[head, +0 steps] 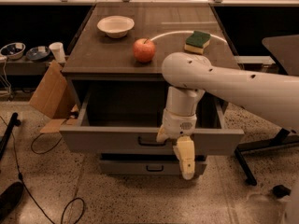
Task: Open top drawer
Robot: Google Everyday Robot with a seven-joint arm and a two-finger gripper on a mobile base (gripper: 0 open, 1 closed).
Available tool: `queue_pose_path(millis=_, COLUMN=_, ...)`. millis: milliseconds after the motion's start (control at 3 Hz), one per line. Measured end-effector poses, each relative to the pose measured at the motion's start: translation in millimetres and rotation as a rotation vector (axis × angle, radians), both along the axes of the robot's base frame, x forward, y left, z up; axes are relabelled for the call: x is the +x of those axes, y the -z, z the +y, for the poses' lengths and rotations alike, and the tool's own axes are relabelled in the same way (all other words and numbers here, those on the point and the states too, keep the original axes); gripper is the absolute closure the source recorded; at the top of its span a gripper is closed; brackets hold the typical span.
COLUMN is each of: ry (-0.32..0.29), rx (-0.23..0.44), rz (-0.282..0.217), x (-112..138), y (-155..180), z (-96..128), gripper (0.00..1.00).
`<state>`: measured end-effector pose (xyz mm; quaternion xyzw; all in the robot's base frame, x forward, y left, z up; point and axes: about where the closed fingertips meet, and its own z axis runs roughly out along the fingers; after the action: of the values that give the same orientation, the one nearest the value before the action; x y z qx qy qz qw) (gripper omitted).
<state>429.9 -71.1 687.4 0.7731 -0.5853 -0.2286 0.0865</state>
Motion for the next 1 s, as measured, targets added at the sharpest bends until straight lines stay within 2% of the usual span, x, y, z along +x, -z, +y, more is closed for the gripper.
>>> queue_pose_path(millis=667, ry=-0.041, rx=-0.003, rz=0.062, x=-41.3, y=-20.7, z=-4.7, gripper=0.00)
queue_pose_path(millis=1000, ry=0.001, rx=0.018, rz=0.030, x=-70.3, y=-45.3, z=3.1, gripper=0.00)
